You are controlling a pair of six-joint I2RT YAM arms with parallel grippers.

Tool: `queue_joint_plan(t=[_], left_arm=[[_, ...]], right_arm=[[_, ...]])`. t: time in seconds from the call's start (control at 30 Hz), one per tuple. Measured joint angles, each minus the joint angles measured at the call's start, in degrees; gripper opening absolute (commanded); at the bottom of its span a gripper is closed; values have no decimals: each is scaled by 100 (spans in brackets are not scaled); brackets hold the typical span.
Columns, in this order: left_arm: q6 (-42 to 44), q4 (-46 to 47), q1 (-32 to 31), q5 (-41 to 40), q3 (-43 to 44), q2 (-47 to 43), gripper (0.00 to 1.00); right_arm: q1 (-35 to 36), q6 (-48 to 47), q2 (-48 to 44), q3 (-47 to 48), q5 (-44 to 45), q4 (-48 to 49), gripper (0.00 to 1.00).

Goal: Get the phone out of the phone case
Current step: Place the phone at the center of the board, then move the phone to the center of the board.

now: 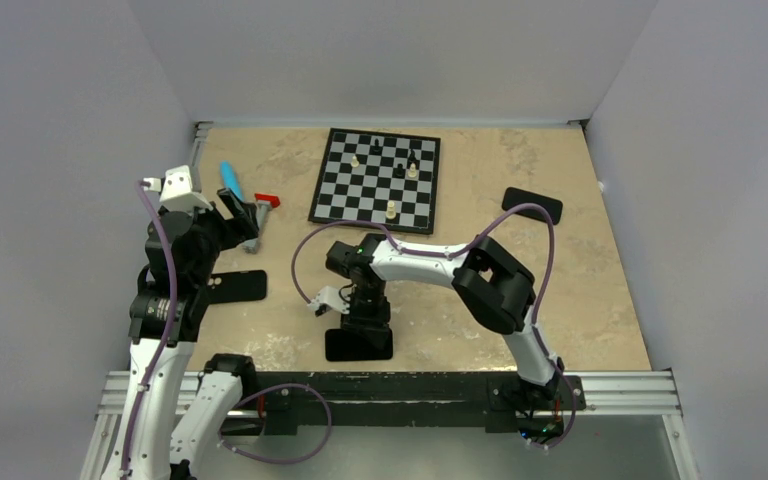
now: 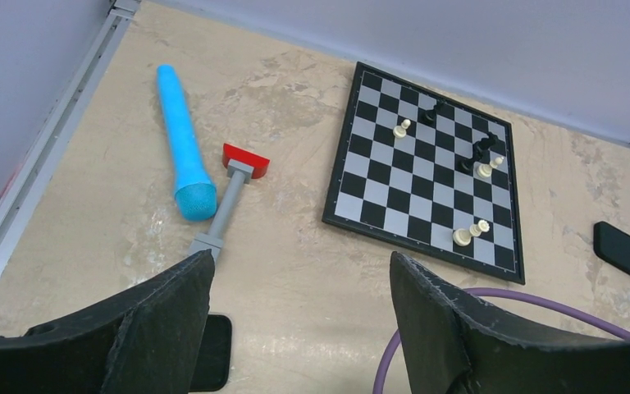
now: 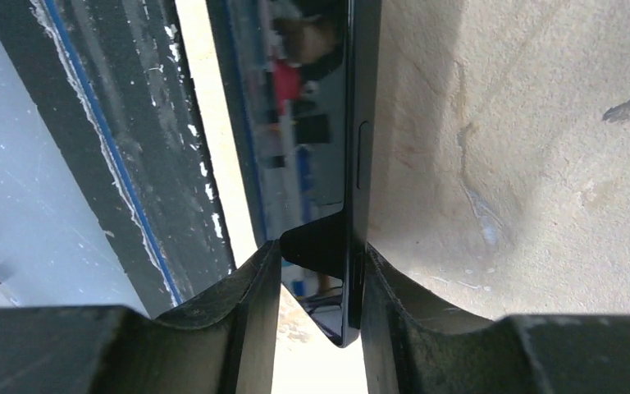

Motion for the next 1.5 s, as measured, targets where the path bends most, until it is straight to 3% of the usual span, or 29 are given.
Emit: queue_joint_plan(t=[0.27,0.47,0.57,0.87,0.97,1.17,1.3,1.5], left_arm=[[0,0,2,37,0,9,81],[0,0,33,90,0,31,82],[0,0,33,131,0,39,82],[-31,212,37,616,-81,190,85],[-181,380,37,1095,-68,603,85],[-979,485,-31,2245,483,2015,87],[-1495,826,-280,2671,964,2470,87],[-1449,1082,-382,2938,1613,2887,84]], right_arm=[[0,105,52,-2,109,61,51],[0,282,26,44,96,-15,75],[-28,352,-59,39,282,85,81],[-446,1123,-1082,-702,2052,1648,86],[-1134,1921,-1956,-1228,2430,2518,87],[-3613,3644,-3499,-2181,3047,4011,88],[-4911,4642,-3462,-2256,2898,4378,89],[-6524,5681,-2339,-2033,2721,4621,90]])
